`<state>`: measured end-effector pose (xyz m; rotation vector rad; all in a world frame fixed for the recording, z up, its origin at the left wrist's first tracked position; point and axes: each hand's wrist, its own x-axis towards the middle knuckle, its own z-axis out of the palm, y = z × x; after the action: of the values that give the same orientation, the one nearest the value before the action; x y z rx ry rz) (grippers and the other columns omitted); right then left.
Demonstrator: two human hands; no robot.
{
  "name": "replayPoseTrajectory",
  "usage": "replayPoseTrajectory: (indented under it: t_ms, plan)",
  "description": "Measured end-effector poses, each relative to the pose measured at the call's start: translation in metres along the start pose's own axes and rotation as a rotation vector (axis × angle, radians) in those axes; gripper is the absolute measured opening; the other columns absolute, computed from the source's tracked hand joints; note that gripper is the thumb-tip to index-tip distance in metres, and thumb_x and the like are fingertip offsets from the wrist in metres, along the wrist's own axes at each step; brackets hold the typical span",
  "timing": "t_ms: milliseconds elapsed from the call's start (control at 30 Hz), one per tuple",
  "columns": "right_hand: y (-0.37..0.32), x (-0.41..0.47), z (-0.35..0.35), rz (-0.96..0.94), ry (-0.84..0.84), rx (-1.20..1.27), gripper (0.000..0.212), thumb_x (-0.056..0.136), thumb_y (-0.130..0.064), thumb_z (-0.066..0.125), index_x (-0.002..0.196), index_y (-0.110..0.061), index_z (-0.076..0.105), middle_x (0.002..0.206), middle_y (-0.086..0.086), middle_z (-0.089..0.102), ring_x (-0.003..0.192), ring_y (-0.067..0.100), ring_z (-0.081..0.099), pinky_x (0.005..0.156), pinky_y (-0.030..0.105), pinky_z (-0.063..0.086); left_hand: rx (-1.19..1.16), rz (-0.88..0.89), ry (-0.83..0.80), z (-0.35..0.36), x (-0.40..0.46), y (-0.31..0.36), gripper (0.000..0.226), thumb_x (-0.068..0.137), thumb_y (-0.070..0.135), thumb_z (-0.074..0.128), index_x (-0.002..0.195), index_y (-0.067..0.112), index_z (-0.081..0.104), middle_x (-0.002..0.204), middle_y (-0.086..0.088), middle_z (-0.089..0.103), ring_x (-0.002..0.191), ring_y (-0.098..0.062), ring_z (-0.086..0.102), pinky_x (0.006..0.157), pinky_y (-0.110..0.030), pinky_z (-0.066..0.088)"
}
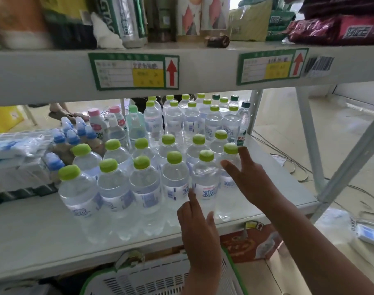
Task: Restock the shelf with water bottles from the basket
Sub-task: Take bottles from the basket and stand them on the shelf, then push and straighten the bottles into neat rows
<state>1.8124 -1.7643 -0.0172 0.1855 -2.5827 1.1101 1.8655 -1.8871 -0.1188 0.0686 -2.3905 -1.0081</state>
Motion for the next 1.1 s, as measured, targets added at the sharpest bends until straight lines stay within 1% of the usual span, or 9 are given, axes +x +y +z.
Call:
replayPoseTrajectory:
  t_ms: [133, 267, 367, 533, 667, 767, 833, 967, 1100]
  plan:
    - [0.000, 0.000, 0.004, 0.002, 0.027, -0.054, 0.041, 0.092, -0.046, 0.048, 0.124, -0.023, 0.036, 0.087, 0.010, 0.063, 0.067, 0.023, 0.060, 0.065, 0.031, 0.044, -0.020, 0.031, 0.006, -0.004, 0.000, -0.003, 0.089, 0.066, 0.013, 0.084, 0.142, 0.006, 0.040, 0.114, -0.007, 0.058, 0.108, -0.021, 0.053, 0.092, -0.028, 0.049]
    - [0.000, 0.000, 0.007, 0.008, 0.055, -0.074, 0.040, 0.092, -0.046, 0.048, 0.123, -0.025, 0.034, 0.073, -0.001, 0.059, 0.058, 0.012, 0.056, 0.058, 0.028, 0.043, -0.039, 0.037, -0.075, -0.008, 0.000, -0.010, 0.095, 0.064, 0.011, 0.085, 0.145, 0.008, 0.036, 0.114, -0.004, 0.055, 0.111, -0.019, 0.052, 0.094, -0.026, 0.048]
    - [-0.001, 0.001, 0.007, 0.058, 0.069, -0.128, 0.041, 0.091, -0.046, 0.051, 0.123, -0.024, 0.037, 0.066, -0.004, 0.057, 0.057, 0.015, 0.059, 0.060, 0.028, 0.045, -0.111, 0.059, -0.147, -0.016, -0.010, -0.015, 0.097, 0.061, 0.010, 0.085, 0.145, 0.012, 0.036, 0.122, -0.001, 0.055, 0.117, -0.015, 0.053, 0.097, -0.021, 0.042]
    - [-0.012, 0.002, -0.002, 0.147, 0.027, -0.164, 0.037, 0.089, -0.043, 0.057, 0.114, -0.023, 0.039, 0.068, -0.004, 0.060, 0.048, 0.019, 0.064, 0.048, 0.014, 0.048, -0.190, 0.341, -0.301, -0.043, -0.028, -0.057, 0.090, 0.055, 0.011, 0.083, 0.136, 0.022, 0.046, 0.130, 0.003, 0.056, 0.118, -0.014, 0.055, 0.091, -0.029, 0.054]
    - [-0.022, 0.011, -0.006, 0.217, -0.016, -0.124, 0.033, 0.086, -0.041, 0.063, 0.104, -0.027, 0.040, 0.074, 0.004, 0.061, 0.050, 0.025, 0.066, 0.056, 0.043, 0.059, -0.139, 0.527, -0.485, -0.059, -0.013, -0.088, 0.087, 0.053, 0.020, 0.081, 0.133, 0.031, 0.046, 0.132, 0.012, 0.055, 0.119, -0.009, 0.056, 0.090, -0.022, 0.053]
    - [-0.024, 0.012, -0.002, 0.212, 0.008, -0.109, 0.030, 0.086, -0.037, 0.064, 0.099, -0.025, 0.039, 0.076, 0.000, 0.058, 0.052, 0.026, 0.064, 0.051, 0.047, 0.058, -0.092, 0.596, -0.552, -0.051, 0.000, -0.095, 0.081, 0.068, 0.032, 0.074, 0.139, 0.037, 0.036, 0.143, 0.015, 0.046, 0.131, -0.010, 0.045, 0.106, -0.027, 0.037]
    - [-0.021, 0.009, 0.000, 0.197, 0.021, -0.071, 0.030, 0.086, -0.037, 0.064, 0.098, -0.029, 0.038, 0.085, 0.006, 0.062, 0.062, 0.029, 0.067, 0.049, 0.046, 0.058, -0.018, 0.643, -0.575, -0.046, 0.007, -0.100, 0.077, 0.067, 0.040, 0.074, 0.136, 0.037, 0.039, 0.141, 0.018, 0.046, 0.132, -0.009, 0.041, 0.103, -0.027, 0.036]
    - [-0.017, 0.004, -0.001, 0.238, 0.040, -0.019, 0.029, 0.085, -0.040, 0.064, 0.098, -0.035, 0.038, 0.094, 0.019, 0.064, 0.075, 0.031, 0.068, 0.051, 0.045, 0.059, -0.028, 0.592, -0.709, -0.030, 0.004, -0.114, 0.066, 0.080, 0.038, 0.058, 0.141, 0.038, 0.034, 0.147, 0.020, 0.036, 0.140, -0.007, 0.013, 0.110, -0.033, 0.028]
    - [-0.023, 0.005, 0.003, 0.249, 0.031, 0.012, 0.025, 0.084, -0.044, 0.063, 0.088, -0.047, 0.038, 0.097, 0.017, 0.063, 0.080, 0.029, 0.067, 0.051, 0.043, 0.059, -0.063, 0.557, -0.726, -0.035, 0.004, -0.117, 0.064, 0.092, 0.032, 0.048, 0.147, 0.043, 0.016, 0.147, 0.036, 0.003, 0.137, 0.009, -0.021, 0.111, -0.021, -0.008]
